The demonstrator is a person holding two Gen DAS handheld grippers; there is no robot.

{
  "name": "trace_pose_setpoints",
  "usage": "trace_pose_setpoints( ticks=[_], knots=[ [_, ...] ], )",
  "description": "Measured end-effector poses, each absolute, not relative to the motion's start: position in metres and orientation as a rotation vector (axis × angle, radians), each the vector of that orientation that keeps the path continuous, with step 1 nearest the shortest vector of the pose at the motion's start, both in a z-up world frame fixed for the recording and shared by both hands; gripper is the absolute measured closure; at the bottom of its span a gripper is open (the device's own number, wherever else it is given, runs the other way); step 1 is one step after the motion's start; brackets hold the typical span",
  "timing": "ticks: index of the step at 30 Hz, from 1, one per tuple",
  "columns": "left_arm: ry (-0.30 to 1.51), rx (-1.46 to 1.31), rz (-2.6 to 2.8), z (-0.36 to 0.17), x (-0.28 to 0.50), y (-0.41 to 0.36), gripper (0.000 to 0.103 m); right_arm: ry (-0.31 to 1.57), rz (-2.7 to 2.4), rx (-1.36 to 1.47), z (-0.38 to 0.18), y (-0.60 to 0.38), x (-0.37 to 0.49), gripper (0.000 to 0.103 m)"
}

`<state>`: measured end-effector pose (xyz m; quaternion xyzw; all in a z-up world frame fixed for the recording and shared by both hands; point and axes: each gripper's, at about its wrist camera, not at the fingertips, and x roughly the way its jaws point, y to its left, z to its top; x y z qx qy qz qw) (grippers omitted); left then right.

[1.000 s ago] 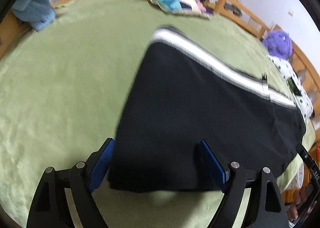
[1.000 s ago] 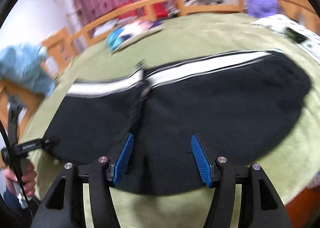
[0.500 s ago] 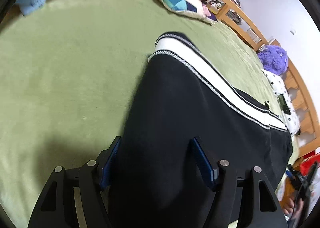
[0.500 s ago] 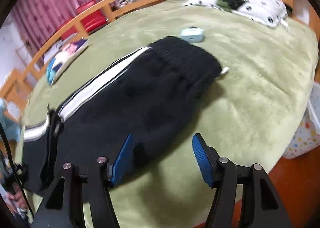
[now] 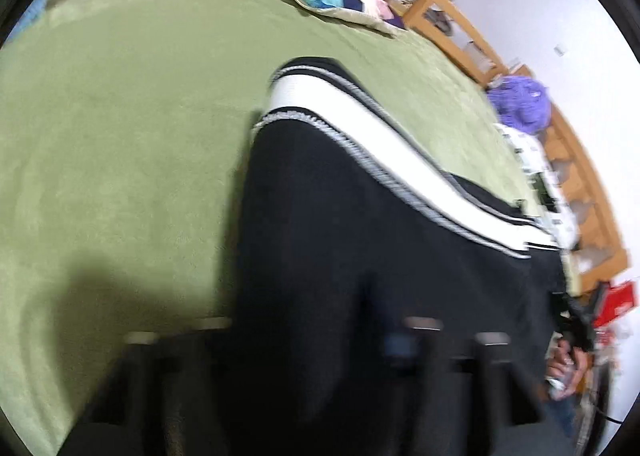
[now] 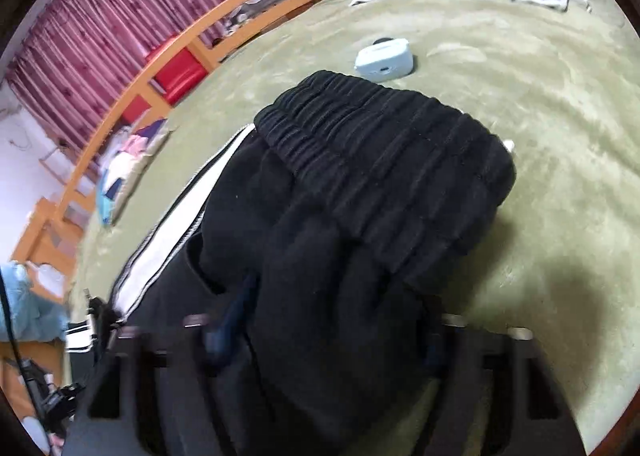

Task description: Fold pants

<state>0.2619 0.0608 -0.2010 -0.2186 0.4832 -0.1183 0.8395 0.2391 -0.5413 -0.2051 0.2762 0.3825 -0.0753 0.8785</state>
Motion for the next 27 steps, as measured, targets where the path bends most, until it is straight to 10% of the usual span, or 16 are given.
trace_pose_setpoints(
  ticks=[2, 16, 27],
  knots=[
    [1.004, -0.486, -0.268, -0.194, 0.259, 0.066, 0.093, 0.736, -0.164, 0.565, -0.184, -0.528, 0.232, 0.08],
    [0.819, -0.468, -0.197, -0.089, 0.205, 0.144, 0.094, 0.528, 0.114, 0.47, -0.025, -0.367, 0.219, 0.084],
    [0.943, -0.489, 0.017, -0.157, 0.153, 0.234, 0.089, 0.841, 0.028, 0.378, -0.145, -0.335, 0.232, 0.075]
  ],
)
